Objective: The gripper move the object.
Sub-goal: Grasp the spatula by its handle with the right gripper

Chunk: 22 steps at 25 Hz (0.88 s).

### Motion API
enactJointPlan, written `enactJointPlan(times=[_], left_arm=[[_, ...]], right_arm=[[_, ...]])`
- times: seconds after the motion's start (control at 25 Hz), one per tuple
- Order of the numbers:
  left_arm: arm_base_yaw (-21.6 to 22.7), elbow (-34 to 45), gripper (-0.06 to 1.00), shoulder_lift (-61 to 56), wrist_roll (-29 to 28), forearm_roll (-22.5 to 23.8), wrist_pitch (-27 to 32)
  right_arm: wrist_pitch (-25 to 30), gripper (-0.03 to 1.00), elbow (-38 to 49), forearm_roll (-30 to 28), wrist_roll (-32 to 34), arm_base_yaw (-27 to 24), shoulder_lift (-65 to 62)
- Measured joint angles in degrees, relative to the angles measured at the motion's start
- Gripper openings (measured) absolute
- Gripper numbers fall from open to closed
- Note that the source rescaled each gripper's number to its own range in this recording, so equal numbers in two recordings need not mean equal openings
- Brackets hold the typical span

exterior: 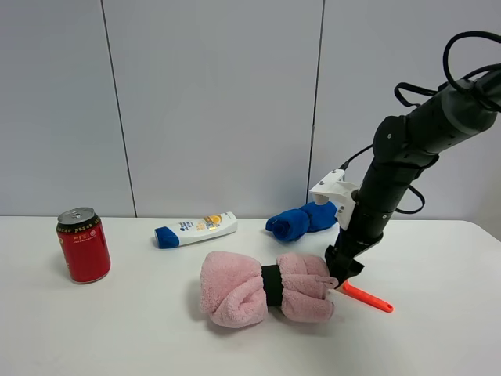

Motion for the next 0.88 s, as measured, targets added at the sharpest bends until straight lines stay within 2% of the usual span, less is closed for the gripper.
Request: enactJointPlan(times=[0.56, 0.72, 0.88], left_arm=[[0.0, 0.0, 1.0, 0.0, 0.0, 0.0, 0.0], [0.0, 0.0, 1.0, 0.0, 0.0, 0.0, 0.0], [0.0, 0.0, 1.0, 0.0, 0.0, 0.0, 0.0]], right_arm=[[-0.93, 0.89, 0.0, 1.91, 0.0, 0.01, 2.15], [-1.14, 0.78, 0.0, 2.19, 0.0, 0.01, 2.47], [-1.14, 0.62, 0.0, 2.38, 0.0, 0.06, 2.52]])
